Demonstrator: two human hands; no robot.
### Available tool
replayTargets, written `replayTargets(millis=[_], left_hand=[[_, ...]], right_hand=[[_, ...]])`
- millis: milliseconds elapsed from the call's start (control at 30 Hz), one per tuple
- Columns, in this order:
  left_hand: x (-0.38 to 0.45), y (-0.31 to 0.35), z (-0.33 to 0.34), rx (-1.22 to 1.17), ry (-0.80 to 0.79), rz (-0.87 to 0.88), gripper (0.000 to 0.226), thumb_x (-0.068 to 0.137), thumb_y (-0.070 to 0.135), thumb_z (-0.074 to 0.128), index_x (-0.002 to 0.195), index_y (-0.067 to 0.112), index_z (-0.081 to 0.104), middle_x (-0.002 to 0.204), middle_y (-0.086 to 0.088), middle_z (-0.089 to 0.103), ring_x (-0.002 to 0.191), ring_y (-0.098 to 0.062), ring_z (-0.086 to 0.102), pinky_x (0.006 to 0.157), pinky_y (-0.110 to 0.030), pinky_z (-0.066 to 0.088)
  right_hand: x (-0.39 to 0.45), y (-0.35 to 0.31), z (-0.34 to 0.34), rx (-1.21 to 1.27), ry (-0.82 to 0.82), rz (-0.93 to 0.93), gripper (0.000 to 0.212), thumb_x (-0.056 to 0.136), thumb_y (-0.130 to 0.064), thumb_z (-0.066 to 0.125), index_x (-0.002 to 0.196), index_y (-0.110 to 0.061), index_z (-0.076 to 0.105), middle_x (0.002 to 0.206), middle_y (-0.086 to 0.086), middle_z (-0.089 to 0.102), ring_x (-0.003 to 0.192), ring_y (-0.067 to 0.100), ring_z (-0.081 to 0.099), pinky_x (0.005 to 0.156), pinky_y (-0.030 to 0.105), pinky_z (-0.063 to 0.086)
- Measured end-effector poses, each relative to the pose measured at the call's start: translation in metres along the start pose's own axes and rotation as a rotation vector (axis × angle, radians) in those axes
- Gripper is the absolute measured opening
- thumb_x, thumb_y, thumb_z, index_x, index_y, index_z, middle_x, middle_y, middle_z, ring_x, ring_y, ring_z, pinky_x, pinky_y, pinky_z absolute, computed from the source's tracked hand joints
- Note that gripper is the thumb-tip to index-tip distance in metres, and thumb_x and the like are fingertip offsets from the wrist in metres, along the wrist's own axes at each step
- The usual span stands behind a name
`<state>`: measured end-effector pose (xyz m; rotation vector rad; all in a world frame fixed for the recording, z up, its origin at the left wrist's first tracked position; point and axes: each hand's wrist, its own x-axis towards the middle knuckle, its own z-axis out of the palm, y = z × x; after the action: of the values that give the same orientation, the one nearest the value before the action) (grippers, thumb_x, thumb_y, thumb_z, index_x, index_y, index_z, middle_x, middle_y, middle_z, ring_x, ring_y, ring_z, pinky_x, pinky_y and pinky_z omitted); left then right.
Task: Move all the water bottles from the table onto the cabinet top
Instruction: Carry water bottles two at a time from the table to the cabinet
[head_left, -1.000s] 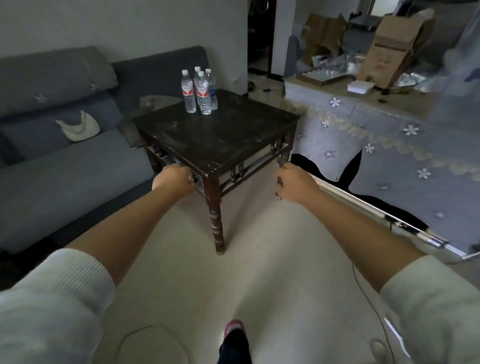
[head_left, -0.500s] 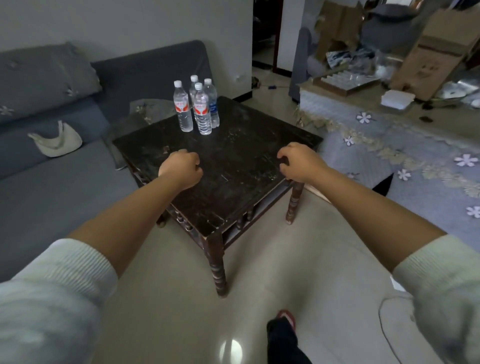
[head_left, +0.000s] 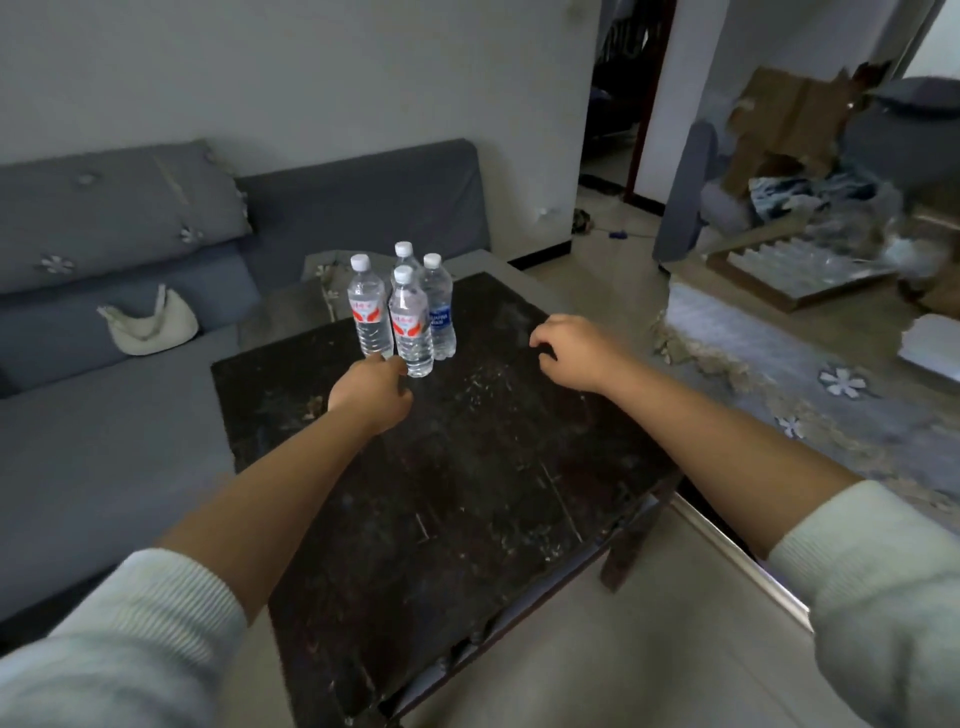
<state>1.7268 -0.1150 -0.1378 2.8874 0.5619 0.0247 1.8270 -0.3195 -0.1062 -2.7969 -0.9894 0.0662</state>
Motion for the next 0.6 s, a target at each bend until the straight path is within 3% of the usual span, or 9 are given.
replayTargets(millis=[200, 333, 467, 600], left_hand=[[0.072, 0.001, 0.006, -0.031, 0.001, -0.087, 0.039, 0.088, 0.018, 0.050, 0.125, 0.008, 0.051, 0.124, -0.020, 0.054, 0.117, -0.037, 0.051, 0.093, -0.040, 0.046], [0.129, 0.001, -0.003, -0.087, 0.040, -0.092, 0.041, 0.089, 0.020, 0.051, 0.128, 0.008, 0.049, 0.127, -0.020, 0.054, 0.118, -0.037, 0.052, 0.093, -0.040, 0.046], [0.182, -0.003, -0.007, -0.168, 0.050, -0.113, 0.048, 0.089, 0.021, 0.052, 0.134, 0.009, 0.043, 0.132, -0.017, 0.053, 0.121, -0.034, 0.051, 0.094, -0.040, 0.045], [0.223, -0.012, -0.008, -0.248, 0.068, -0.151, 0.044, 0.088, 0.021, 0.057, 0.127, 0.004, 0.046, 0.130, -0.018, 0.053, 0.118, -0.034, 0.052, 0.091, -0.039, 0.045]], right_hand=[[0.098, 0.023, -0.014, 0.007, 0.012, -0.086, 0.035, 0.093, -0.015, 0.047, 0.127, -0.010, 0.053, 0.127, 0.011, 0.052, 0.112, 0.028, 0.054, 0.080, 0.030, 0.042], [0.150, 0.028, -0.014, 0.055, 0.012, -0.097, 0.037, 0.092, -0.015, 0.048, 0.128, -0.009, 0.053, 0.130, 0.012, 0.052, 0.117, 0.027, 0.052, 0.092, 0.031, 0.043], [0.198, 0.036, -0.009, 0.080, -0.018, -0.074, 0.037, 0.093, -0.015, 0.049, 0.130, -0.009, 0.051, 0.131, 0.011, 0.052, 0.118, 0.026, 0.051, 0.095, 0.032, 0.043], [0.245, 0.035, 0.001, 0.143, -0.041, -0.063, 0.040, 0.092, -0.012, 0.051, 0.131, -0.010, 0.050, 0.134, 0.011, 0.051, 0.120, 0.025, 0.052, 0.098, 0.032, 0.043]])
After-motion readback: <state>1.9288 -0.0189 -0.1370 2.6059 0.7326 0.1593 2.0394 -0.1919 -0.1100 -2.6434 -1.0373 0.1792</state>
